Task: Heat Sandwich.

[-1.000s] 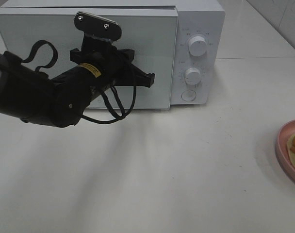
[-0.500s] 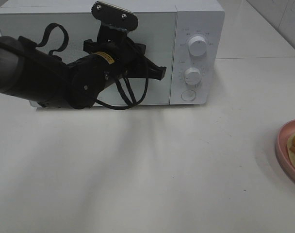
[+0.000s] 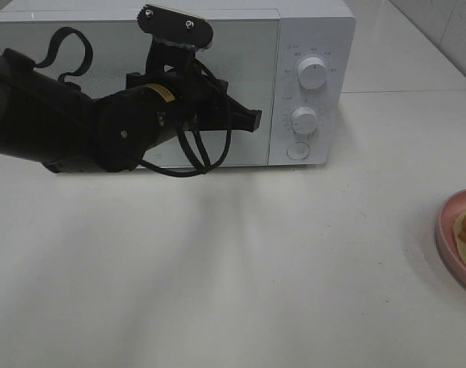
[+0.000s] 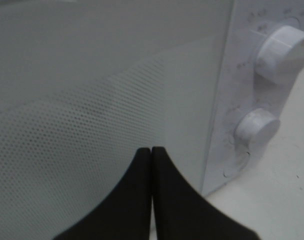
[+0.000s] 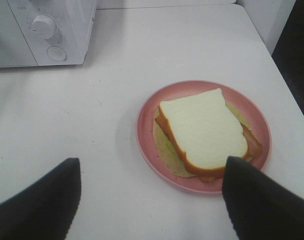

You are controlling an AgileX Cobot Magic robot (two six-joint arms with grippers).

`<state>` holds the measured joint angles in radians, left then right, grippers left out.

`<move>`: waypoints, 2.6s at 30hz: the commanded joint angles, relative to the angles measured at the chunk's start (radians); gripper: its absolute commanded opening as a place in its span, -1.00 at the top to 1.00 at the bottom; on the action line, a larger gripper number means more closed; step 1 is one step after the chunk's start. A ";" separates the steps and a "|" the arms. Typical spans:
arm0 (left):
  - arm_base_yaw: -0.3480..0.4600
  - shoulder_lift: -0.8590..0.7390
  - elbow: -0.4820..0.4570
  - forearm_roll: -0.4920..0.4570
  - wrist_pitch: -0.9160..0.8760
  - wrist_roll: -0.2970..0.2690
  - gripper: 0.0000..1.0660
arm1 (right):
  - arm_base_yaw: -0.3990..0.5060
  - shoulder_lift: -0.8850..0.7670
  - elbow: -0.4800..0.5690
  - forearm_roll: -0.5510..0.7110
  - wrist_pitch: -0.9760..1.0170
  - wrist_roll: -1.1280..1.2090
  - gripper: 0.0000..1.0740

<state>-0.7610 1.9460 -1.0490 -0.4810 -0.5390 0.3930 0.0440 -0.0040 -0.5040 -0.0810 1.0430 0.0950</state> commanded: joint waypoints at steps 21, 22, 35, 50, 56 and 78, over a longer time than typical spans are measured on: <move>0.001 -0.215 0.023 0.029 0.917 -0.025 -0.83 | -0.008 -0.026 0.001 -0.003 -0.003 -0.011 -0.41; 0.011 -0.229 0.022 0.029 0.944 -0.030 -0.83 | -0.008 -0.026 0.001 -0.003 -0.003 -0.011 -0.41; 0.301 -0.395 0.020 0.034 1.394 -0.145 -0.83 | -0.008 -0.026 0.001 -0.003 -0.003 -0.011 -0.41; 0.619 -0.679 0.027 0.312 1.599 -0.311 -0.83 | -0.008 -0.026 0.001 -0.003 -0.003 -0.011 -0.41; 0.723 -0.799 0.107 0.347 1.616 -0.322 -0.83 | -0.008 -0.026 0.001 -0.003 -0.003 -0.011 -0.41; 0.754 -1.432 0.497 0.367 1.567 -0.321 -0.83 | -0.008 -0.026 0.001 -0.003 -0.003 -0.011 -0.41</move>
<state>-0.0110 0.5960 -0.5780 -0.1150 1.0480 0.0780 0.0440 -0.0040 -0.5040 -0.0810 1.0430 0.0950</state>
